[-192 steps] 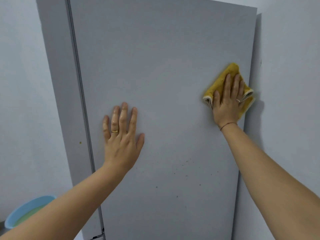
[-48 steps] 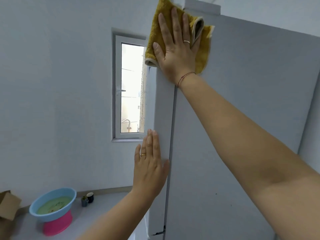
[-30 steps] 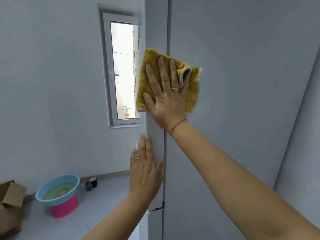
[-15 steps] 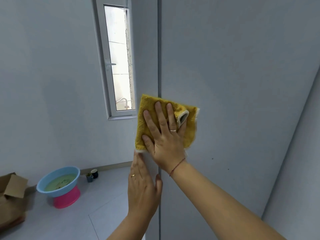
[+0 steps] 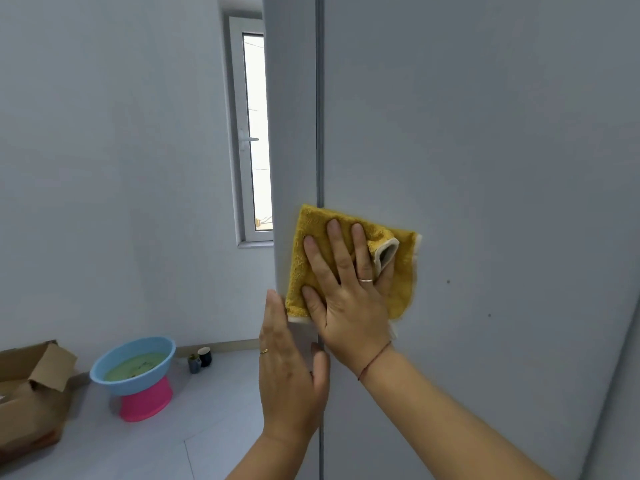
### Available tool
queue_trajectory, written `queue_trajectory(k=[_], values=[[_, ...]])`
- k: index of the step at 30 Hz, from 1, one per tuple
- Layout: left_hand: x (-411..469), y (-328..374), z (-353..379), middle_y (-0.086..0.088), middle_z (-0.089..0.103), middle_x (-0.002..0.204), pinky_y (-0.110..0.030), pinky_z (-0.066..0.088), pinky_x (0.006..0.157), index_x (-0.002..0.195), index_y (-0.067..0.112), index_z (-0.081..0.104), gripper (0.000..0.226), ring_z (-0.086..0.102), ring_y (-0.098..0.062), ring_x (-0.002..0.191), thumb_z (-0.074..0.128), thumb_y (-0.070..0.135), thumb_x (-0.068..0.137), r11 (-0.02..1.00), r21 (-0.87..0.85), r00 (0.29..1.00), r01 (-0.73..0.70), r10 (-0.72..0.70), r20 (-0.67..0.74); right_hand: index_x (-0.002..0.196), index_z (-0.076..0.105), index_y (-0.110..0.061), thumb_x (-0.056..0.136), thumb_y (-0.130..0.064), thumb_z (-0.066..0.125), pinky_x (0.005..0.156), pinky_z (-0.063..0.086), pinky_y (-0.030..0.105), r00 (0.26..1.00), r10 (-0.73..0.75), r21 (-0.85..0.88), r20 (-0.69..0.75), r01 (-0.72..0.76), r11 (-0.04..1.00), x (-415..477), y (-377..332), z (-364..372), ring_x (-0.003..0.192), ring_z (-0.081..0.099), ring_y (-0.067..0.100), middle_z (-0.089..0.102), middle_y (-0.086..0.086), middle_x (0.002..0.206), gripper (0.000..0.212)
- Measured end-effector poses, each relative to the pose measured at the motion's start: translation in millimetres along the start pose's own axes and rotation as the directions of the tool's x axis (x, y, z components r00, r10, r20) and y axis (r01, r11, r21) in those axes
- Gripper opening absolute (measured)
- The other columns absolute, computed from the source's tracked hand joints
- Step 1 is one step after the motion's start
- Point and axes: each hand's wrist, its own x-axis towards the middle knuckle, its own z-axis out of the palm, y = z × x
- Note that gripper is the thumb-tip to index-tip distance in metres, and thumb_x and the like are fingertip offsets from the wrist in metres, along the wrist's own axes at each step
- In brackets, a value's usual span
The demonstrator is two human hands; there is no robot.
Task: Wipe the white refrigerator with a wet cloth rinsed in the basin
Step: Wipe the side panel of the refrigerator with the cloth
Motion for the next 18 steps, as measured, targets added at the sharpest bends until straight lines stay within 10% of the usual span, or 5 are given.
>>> queue_trajectory(k=[7,18], values=[[-35.3,-36.4,22.4,-0.007,0.013,0.16,-0.01,0.006,0.115,0.153,0.022,-0.003,0.094,0.01,-0.01,0.147,0.061,0.038,0.085,0.994,0.047,0.993,-0.097,0.1,-0.067,0.15,0.025,-0.029,0.098,-0.051,0.028,0.109,0.014,0.067,1.0,-0.009,-0.02,-0.02,0.009,1.0,-42.3,-4.6,17.1,0.148,0.009,0.028,0.016,0.001,0.159,0.056],[-96.8,-66.8,52.6,-0.009,0.004,0.161,-0.044,0.036,0.104,0.153,0.018,0.004,0.088,0.025,-0.032,0.143,0.046,0.055,0.085,0.979,0.182,0.982,-0.09,0.118,-0.146,0.151,0.016,-0.03,0.095,-0.056,0.027,0.111,0.006,0.066,0.996,-0.079,-0.057,-0.036,0.077,0.995,-96.7,4.4,38.2,0.148,-0.001,0.026,0.008,0.0,0.161,0.062]])
